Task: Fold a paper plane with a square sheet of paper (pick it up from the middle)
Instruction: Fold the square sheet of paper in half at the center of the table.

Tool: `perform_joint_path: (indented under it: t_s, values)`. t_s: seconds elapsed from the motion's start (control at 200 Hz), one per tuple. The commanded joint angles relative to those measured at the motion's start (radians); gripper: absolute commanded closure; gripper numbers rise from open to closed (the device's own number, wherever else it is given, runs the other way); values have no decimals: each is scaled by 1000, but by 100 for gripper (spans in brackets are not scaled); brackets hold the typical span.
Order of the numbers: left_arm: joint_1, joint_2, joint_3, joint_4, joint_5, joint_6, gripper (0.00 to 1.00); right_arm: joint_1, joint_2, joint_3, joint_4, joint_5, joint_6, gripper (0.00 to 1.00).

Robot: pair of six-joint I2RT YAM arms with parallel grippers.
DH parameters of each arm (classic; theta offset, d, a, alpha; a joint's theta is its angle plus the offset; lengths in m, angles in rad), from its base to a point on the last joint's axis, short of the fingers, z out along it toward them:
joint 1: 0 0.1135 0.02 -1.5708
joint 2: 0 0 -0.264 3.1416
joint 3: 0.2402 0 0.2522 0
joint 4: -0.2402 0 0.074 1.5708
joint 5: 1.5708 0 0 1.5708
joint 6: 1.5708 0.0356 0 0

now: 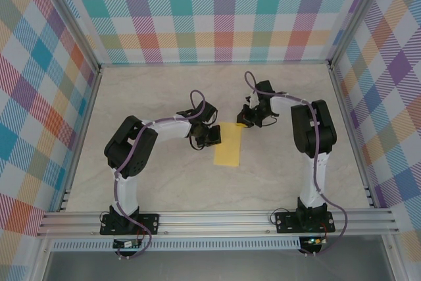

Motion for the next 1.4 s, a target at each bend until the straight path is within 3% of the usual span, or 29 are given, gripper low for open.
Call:
perform_joint_path:
  t_s: [0.0,0.155,0.31,0.41,0.655,0.875,1.11,1.395]
  values:
    - [-16,-1,-47,-113,-39,9,100,-9,33,38,-85,36,12,94]
    - [-15,-1,-49,-104,-34,3,100,-19,18,-14,54,-117,63,93]
    - [-15,-2,-51,-109,-36,6,100,-75,-90,-62,213,-276,152,92]
    - [-15,-2,-57,-106,-37,1,100,-112,-150,-86,243,-315,191,91]
    - [-15,-3,-57,-95,-34,-11,100,-53,-386,-312,197,-170,126,88]
    - [-15,2,-52,-94,-30,-9,100,104,-565,-598,285,-116,153,89]
    - [-16,6,-56,-87,-24,-9,100,227,-549,-695,315,-69,169,90]
    - [-16,1,-58,-86,-20,-4,100,239,-482,-747,293,-1,123,92]
